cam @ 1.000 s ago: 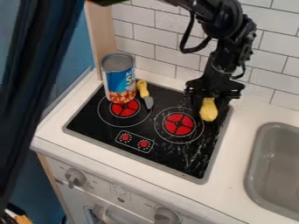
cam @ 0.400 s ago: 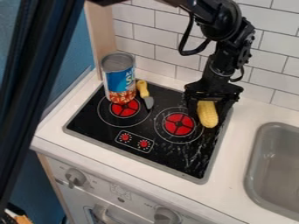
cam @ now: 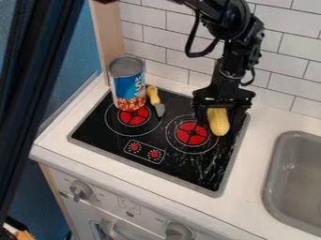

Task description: Move the corn to the upper right of the stove

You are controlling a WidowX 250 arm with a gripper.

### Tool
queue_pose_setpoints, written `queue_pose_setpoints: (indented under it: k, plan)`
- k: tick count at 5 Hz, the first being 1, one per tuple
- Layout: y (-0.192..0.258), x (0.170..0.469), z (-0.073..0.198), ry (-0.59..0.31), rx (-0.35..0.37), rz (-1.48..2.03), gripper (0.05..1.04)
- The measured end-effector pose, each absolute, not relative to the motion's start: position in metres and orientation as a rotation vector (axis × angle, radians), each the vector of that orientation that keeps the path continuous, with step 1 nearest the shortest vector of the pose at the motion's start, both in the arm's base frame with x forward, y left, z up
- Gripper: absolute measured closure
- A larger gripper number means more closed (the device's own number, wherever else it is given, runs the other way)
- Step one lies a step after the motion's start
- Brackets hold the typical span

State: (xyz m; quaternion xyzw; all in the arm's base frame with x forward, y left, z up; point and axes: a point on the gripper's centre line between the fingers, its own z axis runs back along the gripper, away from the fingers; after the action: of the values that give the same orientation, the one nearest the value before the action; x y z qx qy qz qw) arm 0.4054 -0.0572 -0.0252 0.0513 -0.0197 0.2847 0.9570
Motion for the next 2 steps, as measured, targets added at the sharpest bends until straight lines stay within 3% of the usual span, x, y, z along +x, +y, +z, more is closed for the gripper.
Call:
queue_pose_setpoints:
  k: [1,2]
  plan:
    - [-0.06,0.413,0.011,-0.1,0.043,0.583,0.083]
    - [-0.059,0.413,0.025,-0.134,0.033,0.581,0.083]
